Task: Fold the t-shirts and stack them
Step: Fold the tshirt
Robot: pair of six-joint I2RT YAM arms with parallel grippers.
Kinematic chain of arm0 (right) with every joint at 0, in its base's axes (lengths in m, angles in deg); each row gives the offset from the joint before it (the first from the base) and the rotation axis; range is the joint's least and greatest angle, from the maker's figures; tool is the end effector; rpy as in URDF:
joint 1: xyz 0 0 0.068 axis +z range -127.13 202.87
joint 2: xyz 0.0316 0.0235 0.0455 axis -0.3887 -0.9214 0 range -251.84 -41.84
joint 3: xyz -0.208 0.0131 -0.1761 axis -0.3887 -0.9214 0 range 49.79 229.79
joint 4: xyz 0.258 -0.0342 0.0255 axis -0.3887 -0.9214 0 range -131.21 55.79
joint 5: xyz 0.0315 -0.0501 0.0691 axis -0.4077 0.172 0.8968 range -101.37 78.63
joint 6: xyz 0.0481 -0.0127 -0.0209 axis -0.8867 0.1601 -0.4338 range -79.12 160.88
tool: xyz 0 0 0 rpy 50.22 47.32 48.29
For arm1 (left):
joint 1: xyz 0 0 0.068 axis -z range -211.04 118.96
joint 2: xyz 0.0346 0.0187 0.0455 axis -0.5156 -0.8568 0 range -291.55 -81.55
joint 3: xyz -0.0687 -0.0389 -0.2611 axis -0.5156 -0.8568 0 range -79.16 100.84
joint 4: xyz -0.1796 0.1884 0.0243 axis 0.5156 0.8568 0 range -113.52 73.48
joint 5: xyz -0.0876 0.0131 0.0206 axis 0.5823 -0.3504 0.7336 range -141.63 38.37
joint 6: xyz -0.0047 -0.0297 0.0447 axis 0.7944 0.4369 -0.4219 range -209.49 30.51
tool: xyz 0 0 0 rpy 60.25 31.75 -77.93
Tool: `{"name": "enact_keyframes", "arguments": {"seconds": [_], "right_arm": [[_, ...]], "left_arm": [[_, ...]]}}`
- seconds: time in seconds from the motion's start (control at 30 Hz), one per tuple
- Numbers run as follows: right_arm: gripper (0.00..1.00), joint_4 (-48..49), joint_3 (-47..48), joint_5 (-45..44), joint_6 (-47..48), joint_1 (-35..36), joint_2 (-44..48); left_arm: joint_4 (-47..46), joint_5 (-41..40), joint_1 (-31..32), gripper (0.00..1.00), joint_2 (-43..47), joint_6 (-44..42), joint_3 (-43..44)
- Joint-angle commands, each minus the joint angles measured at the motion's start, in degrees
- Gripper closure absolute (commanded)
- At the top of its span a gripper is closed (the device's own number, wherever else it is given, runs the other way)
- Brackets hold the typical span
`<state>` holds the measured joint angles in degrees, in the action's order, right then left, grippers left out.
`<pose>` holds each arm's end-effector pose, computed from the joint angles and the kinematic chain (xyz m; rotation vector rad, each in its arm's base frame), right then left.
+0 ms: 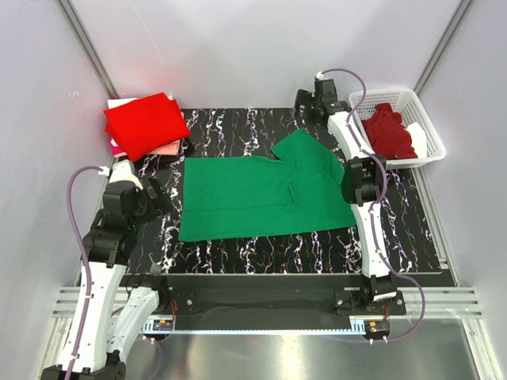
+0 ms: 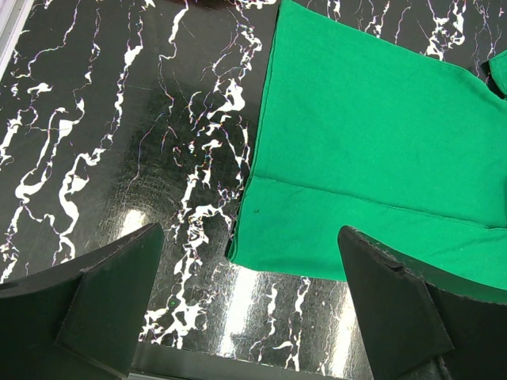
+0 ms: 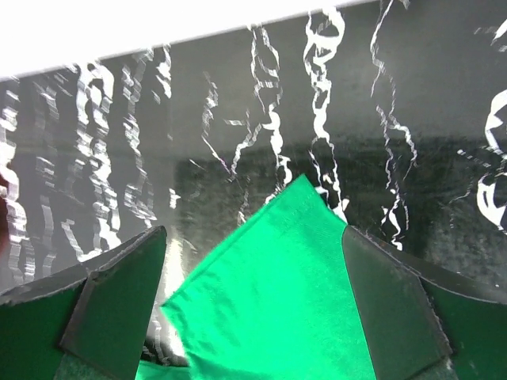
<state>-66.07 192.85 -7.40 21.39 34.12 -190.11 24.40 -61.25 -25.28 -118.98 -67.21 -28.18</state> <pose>0.5699 0.1158 0.2237 0.1225 2.2382 0.3704 0.1245 -0.0066 0.3281 -0.4054 2.1244 -0.0996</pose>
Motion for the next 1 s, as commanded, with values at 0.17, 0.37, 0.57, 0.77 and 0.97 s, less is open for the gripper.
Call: {"name": "enact_keyframes", "arguments": {"seconds": [0.17,0.37,0.57,0.77,0.97], "right_arm": [[0.00,-7.4,7.5,-8.5,5.6,3.0,-7.3],[0.02,-11.0,12.2,-10.0,5.6,3.2,-11.6],[0.28,-12.8,13.5,-10.9,6.3,3.6,-14.0],[0.60,-13.8,14.1,-10.9,6.5,3.8,-14.5],[0.90,-13.2,13.5,-10.7,6.8,3.7,-14.2]], "left_arm": [[-2.7,1.1,-0.3,0.01,0.7,-1.0,0.2],[-2.7,1.2,-0.3,0.01,1.0,-1.0,0.1],[-2.8,1.3,-0.3,0.01,1.0,-1.0,0.1],[-2.8,1.2,-0.3,0.01,1.0,-1.0,0.1],[-2.7,1.1,-0.3,0.01,0.9,-1.1,0.1]]}}
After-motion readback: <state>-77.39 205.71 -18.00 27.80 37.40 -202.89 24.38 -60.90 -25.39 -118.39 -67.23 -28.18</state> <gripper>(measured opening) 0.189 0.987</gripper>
